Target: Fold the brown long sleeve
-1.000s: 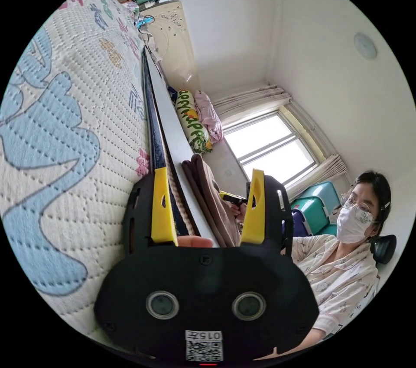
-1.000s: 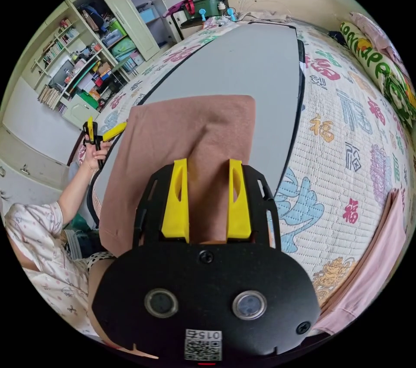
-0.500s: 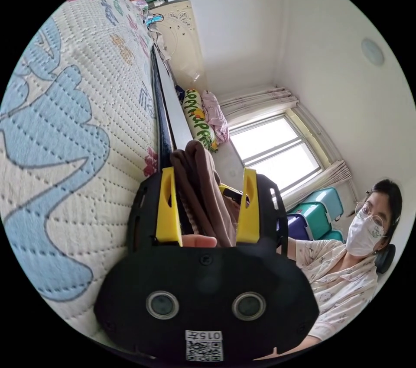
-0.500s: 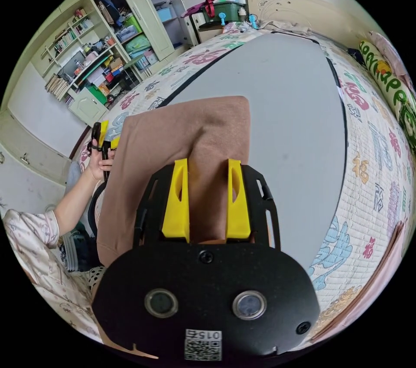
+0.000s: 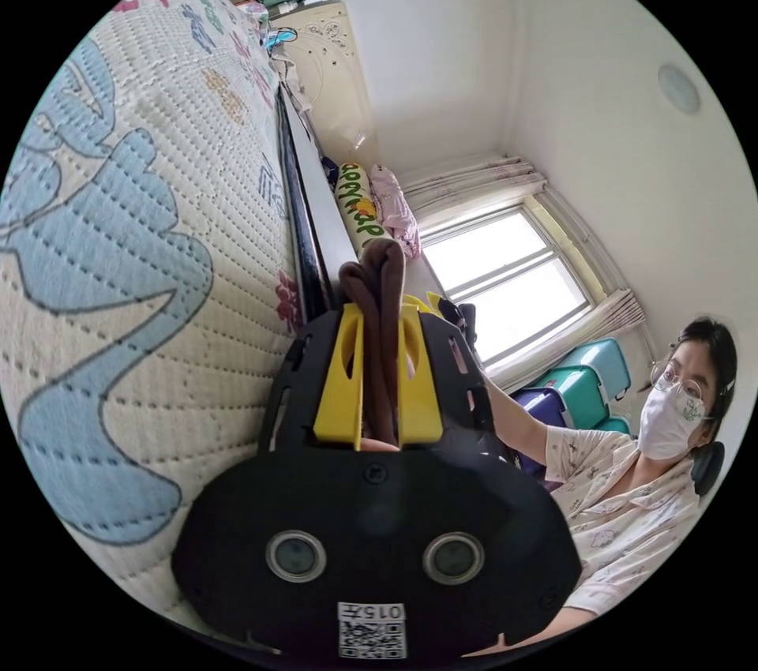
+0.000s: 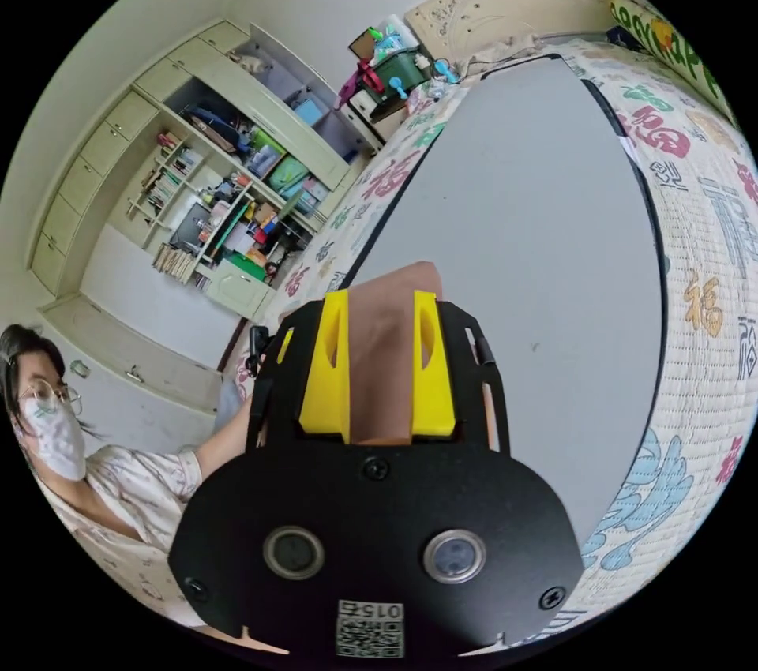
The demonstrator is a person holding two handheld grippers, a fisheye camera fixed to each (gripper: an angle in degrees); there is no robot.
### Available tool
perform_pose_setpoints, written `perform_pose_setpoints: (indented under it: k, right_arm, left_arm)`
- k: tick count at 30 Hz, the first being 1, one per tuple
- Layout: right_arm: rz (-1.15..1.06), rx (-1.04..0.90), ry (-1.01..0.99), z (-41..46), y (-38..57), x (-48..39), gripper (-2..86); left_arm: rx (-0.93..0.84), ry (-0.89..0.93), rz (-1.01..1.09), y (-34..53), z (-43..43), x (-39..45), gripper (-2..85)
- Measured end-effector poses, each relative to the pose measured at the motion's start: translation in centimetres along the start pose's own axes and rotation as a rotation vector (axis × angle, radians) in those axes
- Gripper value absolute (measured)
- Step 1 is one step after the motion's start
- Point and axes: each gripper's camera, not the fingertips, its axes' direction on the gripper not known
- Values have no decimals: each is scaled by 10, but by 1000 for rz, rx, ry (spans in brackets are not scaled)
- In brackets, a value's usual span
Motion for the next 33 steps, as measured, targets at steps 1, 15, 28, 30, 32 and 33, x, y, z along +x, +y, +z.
perform_pose_setpoints:
  k: [1,15,28,30,32,33]
  right_arm:
    - [11,-22,46,7,-8,4,131]
    - [37,-185,149,103,-44,51,174]
    - [-6,-201,246,194,16,84,84]
    - [-3,-117,214,184,43,85,82]
    - [-12,-17,145,163,85,89,80]
    - [-39,7,131,157,97,87,79]
  left_arm:
    - [0,2,1,5,0,-4,64]
    - [11,34,27,92,-1,-70,62]
    - [7,44,44,227,1,-163,54]
    - [12,39,73,252,1,-169,53]
    - [36,-9,206,291,-4,-150,50]
    - [44,-18,250,301,-4,-140,49]
